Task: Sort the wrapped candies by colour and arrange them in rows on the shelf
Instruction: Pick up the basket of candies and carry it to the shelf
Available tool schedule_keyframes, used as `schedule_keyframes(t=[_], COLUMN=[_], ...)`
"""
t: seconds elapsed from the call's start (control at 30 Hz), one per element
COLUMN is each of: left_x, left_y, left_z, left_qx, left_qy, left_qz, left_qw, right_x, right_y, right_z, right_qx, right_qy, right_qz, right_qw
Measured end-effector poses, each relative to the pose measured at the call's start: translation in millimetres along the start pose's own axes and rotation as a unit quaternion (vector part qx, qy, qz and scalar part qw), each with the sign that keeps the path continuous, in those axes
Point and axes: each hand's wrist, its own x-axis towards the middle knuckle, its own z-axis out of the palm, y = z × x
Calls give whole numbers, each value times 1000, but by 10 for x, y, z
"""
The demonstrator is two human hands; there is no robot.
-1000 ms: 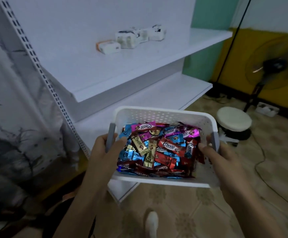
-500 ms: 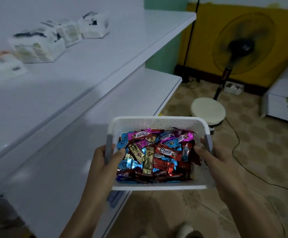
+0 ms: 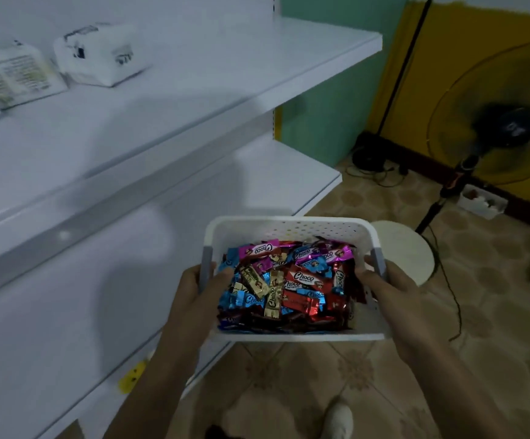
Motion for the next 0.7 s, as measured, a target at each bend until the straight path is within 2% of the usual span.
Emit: schedule_keyframes(t=[0.13, 0.27, 0.47, 0.7], left_x=[86, 281, 833, 1632], left_y=[108, 243, 398, 572], left_z=[568, 914, 1148, 1328], left_qx=[-2, -22, -44, -58], left_qy=[20, 62, 108, 125], left_qz=[-19, -19, -6, -6], left_qw=[1000, 998, 993, 990], right_x=[588, 1111, 1979, 2786], right_y=[-345, -517, -657, -876], right_z=[-386, -459, -189, 162], right_qx=[-33, -61, -99, -93], right_qy=[-42, -83, -131, -129], right_qz=[-3, -6, -7, -13], right_qw=[999, 995, 986, 987])
